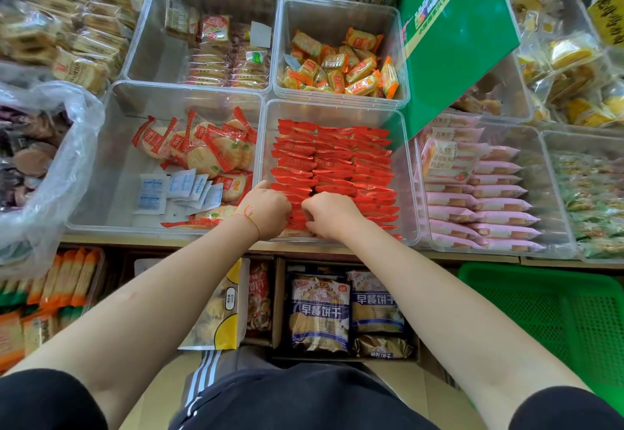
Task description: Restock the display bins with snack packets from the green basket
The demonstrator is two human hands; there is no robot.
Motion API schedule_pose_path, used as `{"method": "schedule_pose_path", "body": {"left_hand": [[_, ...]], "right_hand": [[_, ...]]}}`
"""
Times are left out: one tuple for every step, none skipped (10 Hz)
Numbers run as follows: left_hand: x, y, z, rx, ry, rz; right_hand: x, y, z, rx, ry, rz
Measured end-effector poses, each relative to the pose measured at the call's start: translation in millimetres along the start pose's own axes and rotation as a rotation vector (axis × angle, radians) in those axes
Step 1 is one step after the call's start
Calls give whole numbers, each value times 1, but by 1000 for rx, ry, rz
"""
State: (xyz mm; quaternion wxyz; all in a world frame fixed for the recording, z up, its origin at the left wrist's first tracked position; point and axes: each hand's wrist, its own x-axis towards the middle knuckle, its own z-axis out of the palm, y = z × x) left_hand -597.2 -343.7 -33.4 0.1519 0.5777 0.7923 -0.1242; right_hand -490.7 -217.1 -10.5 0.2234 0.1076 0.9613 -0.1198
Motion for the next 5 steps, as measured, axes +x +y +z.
{"method": "schedule_pose_path", "body": {"left_hand": [[1, 3, -2, 3, -15, -18], [1, 3, -1, 14, -3, -22], [-1, 5, -2, 11, 5, -25], [-2, 5, -6, -14, -1, -27], [-2, 3, -8, -205, 50, -59]], "right_hand": [[-4, 8, -1, 48, 35, 48], [-8, 11, 1, 61, 19, 54], [-7, 10, 5, 80, -10, 68], [-9, 9, 4, 154, -13, 110], [-19, 19, -2, 308, 58, 163]]}}
